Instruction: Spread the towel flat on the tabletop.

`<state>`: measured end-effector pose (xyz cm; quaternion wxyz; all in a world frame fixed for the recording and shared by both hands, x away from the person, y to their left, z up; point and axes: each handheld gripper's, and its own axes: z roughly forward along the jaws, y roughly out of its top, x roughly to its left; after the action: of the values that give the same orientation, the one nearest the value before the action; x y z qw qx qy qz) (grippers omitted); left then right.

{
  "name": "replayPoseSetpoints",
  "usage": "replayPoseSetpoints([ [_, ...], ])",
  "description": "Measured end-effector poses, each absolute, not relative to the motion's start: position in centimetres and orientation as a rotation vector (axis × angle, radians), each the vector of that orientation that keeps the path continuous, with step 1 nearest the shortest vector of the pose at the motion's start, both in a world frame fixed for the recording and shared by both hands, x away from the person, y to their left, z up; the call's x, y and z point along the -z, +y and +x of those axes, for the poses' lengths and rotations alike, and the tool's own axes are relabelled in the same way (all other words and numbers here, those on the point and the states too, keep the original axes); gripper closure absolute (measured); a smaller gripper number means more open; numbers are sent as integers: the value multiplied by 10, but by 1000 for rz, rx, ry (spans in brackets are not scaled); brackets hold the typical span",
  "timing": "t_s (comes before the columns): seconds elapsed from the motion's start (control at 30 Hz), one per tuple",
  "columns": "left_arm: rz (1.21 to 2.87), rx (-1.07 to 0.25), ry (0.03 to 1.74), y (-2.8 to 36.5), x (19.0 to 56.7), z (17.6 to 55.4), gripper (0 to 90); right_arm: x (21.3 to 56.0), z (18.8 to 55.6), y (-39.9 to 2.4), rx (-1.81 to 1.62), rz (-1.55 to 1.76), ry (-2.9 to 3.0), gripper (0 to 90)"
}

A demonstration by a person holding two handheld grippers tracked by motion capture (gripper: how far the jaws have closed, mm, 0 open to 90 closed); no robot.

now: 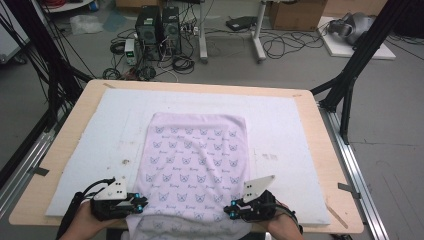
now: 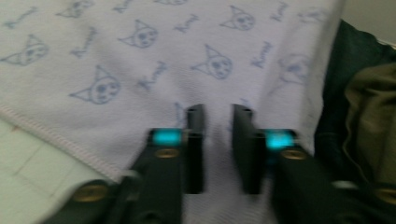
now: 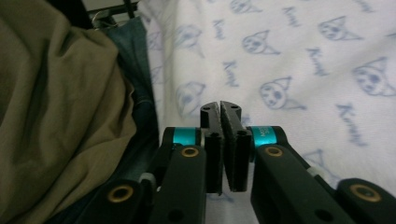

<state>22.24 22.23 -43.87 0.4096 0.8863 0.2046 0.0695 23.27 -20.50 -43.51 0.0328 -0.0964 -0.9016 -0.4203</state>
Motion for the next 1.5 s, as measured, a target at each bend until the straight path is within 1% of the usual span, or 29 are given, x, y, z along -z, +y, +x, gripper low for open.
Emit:
replayPoseSetpoints([
  [0.03,2231,-161,513,221,439,226,668,435,236,-205,1296,-322,-2784,759],
  [0.07,2231,-160,515,220,439,227,658,435,240,-204,1293,-360,-2800,699],
  [0.1,2235,-152,509,218,440,229,647,436,243,-202,1287,-370,-2806,688],
  [0.13,2257,-147,494,215,441,229,659,438,245,-200,1280,-362,-2811,675],
  [0.2,2260,-176,473,213,442,227,781,443,247,-193,1234,-334,-2845,715],
  [0.23,2258,-158,480,213,442,228,859,444,246,-191,1240,-324,-2861,774],
  [0.27,2266,-161,473,214,442,228,870,445,246,-191,1243,-322,-2851,877],
  [0.4,2269,-151,465,217,441,221,881,444,244,-191,1236,-274,-2808,892],
  [0.5,2258,-153,468,222,440,218,871,441,239,-197,1304,-283,-2778,871],
  [0.53,2240,-165,489,222,439,220,831,439,241,-200,1336,-317,-2755,839],
  [0.57,2234,-171,501,222,438,223,749,437,245,-202,1352,-368,-2775,783],
  [0.6,2232,-180,502,222,436,227,704,436,251,-204,1356,-400,-2795,770],
  [0.67,2229,-198,508,219,434,233,668,434,259,-205,1360,-449,-2816,726],
  [0.83,2233,-225,535,216,436,252,663,437,278,-209,1290,-572,-2895,698],
  [0.93,2240,-213,556,215,442,257,668,440,284,-213,1264,-616,-2910,687],
  [0.97,2228,-212,553,216,443,258,687,441,284,-214,1259,-622,-2910,686],
  [1.03,2230,-203,550,217,443,258,777,443,283,-215,1253,-633,-2913,691],
  [1.07,2230,-200,547,218,443,258,859,443,282,-216,1256,-629,-2913,741],
  [1.13,2234,-205,542,218,443,257,876,443,279,-216,1252,-603,-2915,840],
  [1.17,2237,-206,541,218,443,257,878,443,278,-216,1257,-597,-2908,871],
  [1.23,2234,-201,543,220,443,256,877,444,276,-216,1267,-572,-2897,868],
  [1.27,2229,-199,544,221,443,256,876,444,275,-217,1273,-580,-2883,857],
  [1.33,2220,-204,557,222,442,257,858,443,275,-219,1282,-592,-2867,802],
  [1.37,2216,-210,571,223,441,259,803,441,276,-220,1301,-622,-2861,778],
  [1.4,2209,-215,576,223,440,261,768,439,277,-222,1322,-635,-2857,753],
  [1.43,2199,-221,582,224,439,262,751,437,279,-223,1337,-645,-2859,723],
  [1.5,2176,-237,600,225,433,267,711,432,283,-224,1365,-674,-2860,693],
])
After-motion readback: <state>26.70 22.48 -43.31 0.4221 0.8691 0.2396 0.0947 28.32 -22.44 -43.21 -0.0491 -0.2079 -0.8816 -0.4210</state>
